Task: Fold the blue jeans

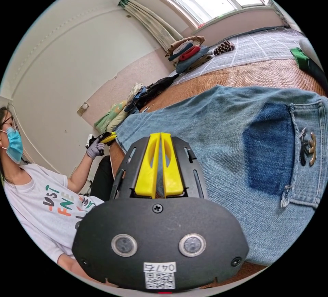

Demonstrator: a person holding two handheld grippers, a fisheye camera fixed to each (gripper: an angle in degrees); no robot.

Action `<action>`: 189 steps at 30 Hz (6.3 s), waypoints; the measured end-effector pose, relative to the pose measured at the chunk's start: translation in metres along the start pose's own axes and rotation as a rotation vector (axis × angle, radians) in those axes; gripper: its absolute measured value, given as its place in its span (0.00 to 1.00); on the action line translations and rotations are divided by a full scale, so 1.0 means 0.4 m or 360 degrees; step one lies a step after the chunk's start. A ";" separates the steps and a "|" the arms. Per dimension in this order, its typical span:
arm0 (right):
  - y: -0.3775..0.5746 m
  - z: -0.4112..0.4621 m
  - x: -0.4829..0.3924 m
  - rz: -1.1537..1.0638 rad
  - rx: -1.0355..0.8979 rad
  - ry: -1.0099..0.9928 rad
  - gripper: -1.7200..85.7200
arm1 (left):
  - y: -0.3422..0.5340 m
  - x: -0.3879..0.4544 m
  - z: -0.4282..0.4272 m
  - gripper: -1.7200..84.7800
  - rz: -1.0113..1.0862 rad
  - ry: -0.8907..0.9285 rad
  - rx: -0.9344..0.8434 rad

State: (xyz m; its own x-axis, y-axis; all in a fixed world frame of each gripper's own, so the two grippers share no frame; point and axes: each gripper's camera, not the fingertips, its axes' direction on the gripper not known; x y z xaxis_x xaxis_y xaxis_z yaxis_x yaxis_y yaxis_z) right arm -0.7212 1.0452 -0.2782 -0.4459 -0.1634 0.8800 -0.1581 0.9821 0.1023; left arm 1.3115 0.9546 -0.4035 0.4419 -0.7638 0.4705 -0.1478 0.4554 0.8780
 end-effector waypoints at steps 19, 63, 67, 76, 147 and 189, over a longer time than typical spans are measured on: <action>0.058 -0.098 -0.016 0.0048 0.0061 -0.0050 0.01 | 0.095 -0.057 0.004 0.07 -0.0078 0.0163 -0.0024; 0.539 -0.949 -0.021 0.0722 0.0288 0.1266 0.15 | 0.150 0.306 -0.070 0.01 0.0353 0.0808 0.0310; 0.589 -0.880 0.078 0.0823 0.0306 0.1042 0.12 | 0.140 0.316 -0.043 0.01 0.0393 0.0768 0.0297; 0.552 -0.861 0.020 0.0553 0.0304 0.1182 0.02 | 0.141 0.307 0.043 0.01 0.0403 0.0447 0.0172; 0.643 -1.236 0.678 0.0934 0.0484 0.0856 0.02 | 0.196 -0.038 0.201 0.14 -0.0043 0.0355 -0.0145; -1.592 -0.399 -0.443 -0.0904 -0.0511 0.0465 0.04 | 0.310 0.103 -0.158 0.01 0.0528 0.0861 -0.0053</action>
State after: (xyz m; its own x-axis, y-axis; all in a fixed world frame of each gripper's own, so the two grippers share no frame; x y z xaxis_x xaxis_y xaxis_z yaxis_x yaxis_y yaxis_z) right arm -0.4010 0.4634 -0.4254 -0.1104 -0.6703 0.7338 -0.0087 0.7389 0.6737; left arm 1.3675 1.0084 -0.2809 0.7633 -0.2442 0.5982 -0.3298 0.6489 0.6857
